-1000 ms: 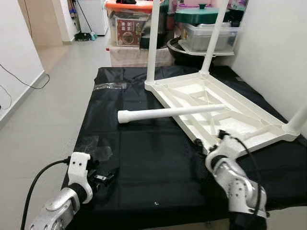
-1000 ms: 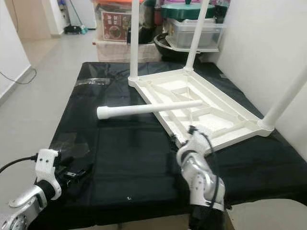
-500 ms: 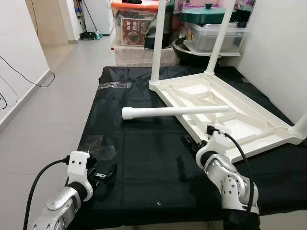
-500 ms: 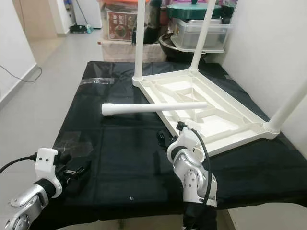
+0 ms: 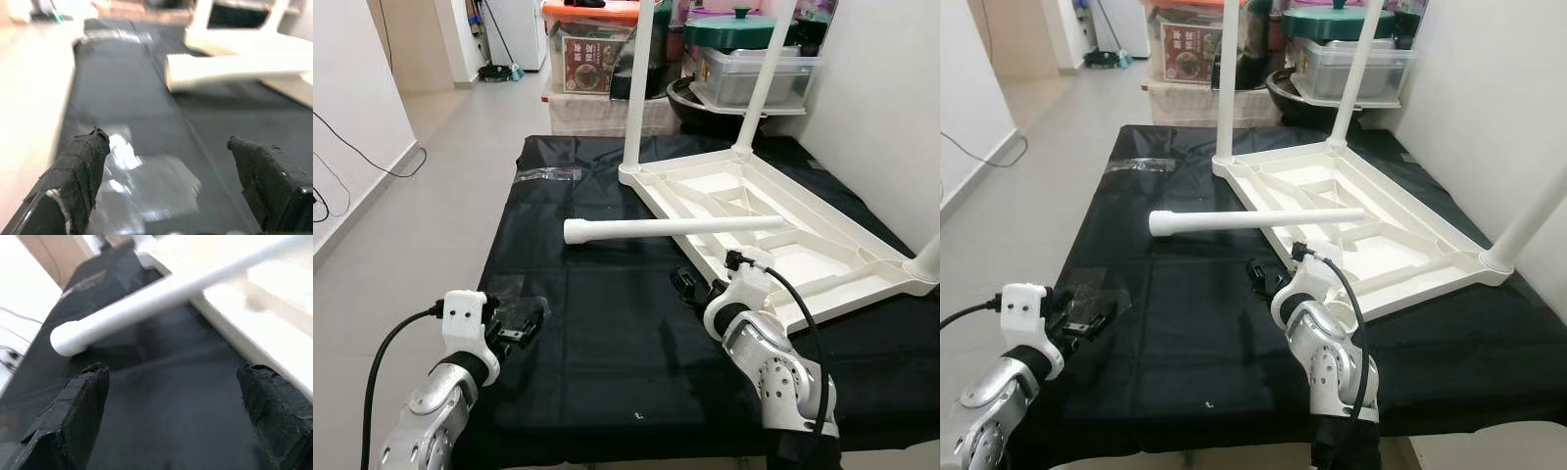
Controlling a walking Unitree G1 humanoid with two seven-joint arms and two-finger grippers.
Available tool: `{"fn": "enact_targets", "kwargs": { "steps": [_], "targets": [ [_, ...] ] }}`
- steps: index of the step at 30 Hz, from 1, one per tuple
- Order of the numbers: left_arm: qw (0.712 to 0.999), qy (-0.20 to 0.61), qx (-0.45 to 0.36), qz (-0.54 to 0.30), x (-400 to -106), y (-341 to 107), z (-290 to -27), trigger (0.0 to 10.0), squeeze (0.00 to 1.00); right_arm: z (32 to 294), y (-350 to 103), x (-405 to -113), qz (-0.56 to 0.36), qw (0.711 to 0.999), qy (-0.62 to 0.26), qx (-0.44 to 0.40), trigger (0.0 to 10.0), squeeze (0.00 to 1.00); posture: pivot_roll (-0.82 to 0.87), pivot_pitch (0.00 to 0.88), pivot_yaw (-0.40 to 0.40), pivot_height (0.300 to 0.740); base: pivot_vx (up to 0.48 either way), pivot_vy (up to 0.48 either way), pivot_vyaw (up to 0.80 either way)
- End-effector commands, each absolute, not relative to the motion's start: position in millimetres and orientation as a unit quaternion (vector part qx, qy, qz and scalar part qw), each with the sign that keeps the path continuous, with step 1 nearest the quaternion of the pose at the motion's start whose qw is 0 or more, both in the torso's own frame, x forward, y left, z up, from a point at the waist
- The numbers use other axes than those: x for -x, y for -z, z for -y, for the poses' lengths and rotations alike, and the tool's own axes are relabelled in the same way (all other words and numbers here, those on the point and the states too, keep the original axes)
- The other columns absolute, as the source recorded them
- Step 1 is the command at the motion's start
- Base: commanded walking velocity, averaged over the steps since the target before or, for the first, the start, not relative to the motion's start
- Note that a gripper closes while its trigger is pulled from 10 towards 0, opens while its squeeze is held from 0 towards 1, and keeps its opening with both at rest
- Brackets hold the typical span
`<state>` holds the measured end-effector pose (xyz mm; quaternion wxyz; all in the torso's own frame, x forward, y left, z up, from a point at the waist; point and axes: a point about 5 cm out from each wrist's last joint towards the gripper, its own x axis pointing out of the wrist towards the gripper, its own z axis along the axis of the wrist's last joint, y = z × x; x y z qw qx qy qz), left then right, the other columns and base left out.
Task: Building children table
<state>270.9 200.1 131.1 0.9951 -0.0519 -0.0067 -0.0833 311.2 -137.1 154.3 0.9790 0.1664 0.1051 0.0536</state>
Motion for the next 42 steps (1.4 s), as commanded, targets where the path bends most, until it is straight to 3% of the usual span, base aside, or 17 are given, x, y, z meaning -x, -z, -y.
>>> {"fn": "enact_targets", "kwargs": {
  "steps": [1, 7, 31, 35, 38, 39, 42],
  "targets": [
    [0.996, 0.067, 0.043, 0.038, -273, -143, -205, 10.0, 0.0, 132, -169, -310, -0.05, 0.989, -0.081, -0.11, 10.0, 0.0, 0.06, 0.0, -0.073, 0.74, 0.0, 0.0, 0.0],
    [0.996, 0.057, 0.039, 0.064, -274, -153, -205, 10.0, 0.0, 127, -175, -311, -0.022, 0.993, -0.098, -0.057, 10.0, 0.0, 0.07, 0.0, -0.076, 0.74, 0.0, 0.0, 0.4],
    [0.995, 0.053, 0.046, 0.075, -274, -155, -200, 10.0, 0.0, 121, -169, -308, -0.029, 0.988, -0.131, -0.074, 10.0, 0.0, 0.07, 0.0, -0.078, 0.74, 0.245, 0.0, 0.07],
    [0.994, 0.054, 0.046, 0.078, -274, -156, -200, 10.0, 0.0, 119, -177, -309, -0.006, 0.987, -0.137, -0.078, 10.0, 0.0, 0.07, 0.0, -0.079, 0.74, 0.295, 0.0, 0.75],
    [0.994, 0.053, 0.043, 0.088, -275, -160, -201, 10.0, 0.0, 124, -201, -311, 0.066, 0.988, -0.117, -0.08, 10.0, 0.0, 0.07, 0.0, -0.077, 0.74, 0.296, 0.0, 0.0],
    [0.993, 0.05, 0.044, 0.101, -275, -164, -201, 10.0, 0.0, 129, -226, -311, 0.136, 0.984, -0.093, -0.067, 10.0, 0.0, 0.07, 0.0, -0.076, 0.74, 0.296, 0.0, 0.0],
    [0.992, 0.049, 0.045, 0.111, -275, -168, -201, 10.0, 0.0, 128, -238, -310, 0.162, 0.98, -0.096, -0.058, 10.0, 0.0, 0.07, 0.0, -0.077, 0.74, 0.295, 0.0, 0.0]
  ]
}}
